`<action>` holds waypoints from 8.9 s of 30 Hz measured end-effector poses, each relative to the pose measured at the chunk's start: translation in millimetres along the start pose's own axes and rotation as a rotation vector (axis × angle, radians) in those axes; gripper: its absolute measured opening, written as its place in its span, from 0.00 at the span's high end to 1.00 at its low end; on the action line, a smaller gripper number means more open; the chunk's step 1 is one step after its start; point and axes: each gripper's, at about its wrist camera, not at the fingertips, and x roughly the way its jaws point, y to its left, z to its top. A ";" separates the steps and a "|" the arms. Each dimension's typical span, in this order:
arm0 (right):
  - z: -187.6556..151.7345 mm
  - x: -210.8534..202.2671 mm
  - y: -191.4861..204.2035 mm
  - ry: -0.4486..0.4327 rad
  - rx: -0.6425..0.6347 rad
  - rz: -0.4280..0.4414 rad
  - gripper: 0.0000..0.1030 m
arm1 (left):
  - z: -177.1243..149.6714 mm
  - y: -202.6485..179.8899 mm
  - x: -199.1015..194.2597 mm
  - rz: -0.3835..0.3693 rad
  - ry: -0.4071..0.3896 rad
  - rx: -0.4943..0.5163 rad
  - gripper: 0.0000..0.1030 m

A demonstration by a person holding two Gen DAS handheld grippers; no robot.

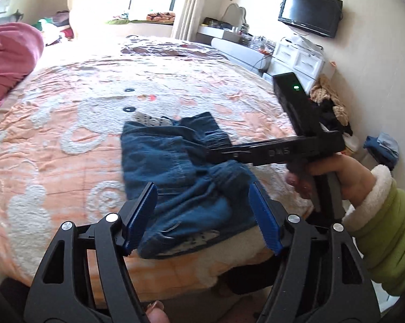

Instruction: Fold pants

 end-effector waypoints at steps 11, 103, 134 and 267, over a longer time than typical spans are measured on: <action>34.9 -35.5 20.5 -0.089 -0.038 0.027 0.19 | -3.2 -15.6 28.5 -0.018 0.041 0.095 0.66; -23.3 -125.1 73.7 -0.333 -0.110 -0.232 0.09 | 13.4 -29.4 -18.9 0.027 0.034 0.067 0.24; -55.7 -88.5 32.2 -0.272 0.071 -0.274 0.05 | 14.4 32.0 7.2 0.141 0.060 -0.085 0.09; 16.4 -37.7 57.3 -0.375 0.005 -0.359 0.05 | 44.2 68.4 15.7 0.320 -0.034 -0.160 0.09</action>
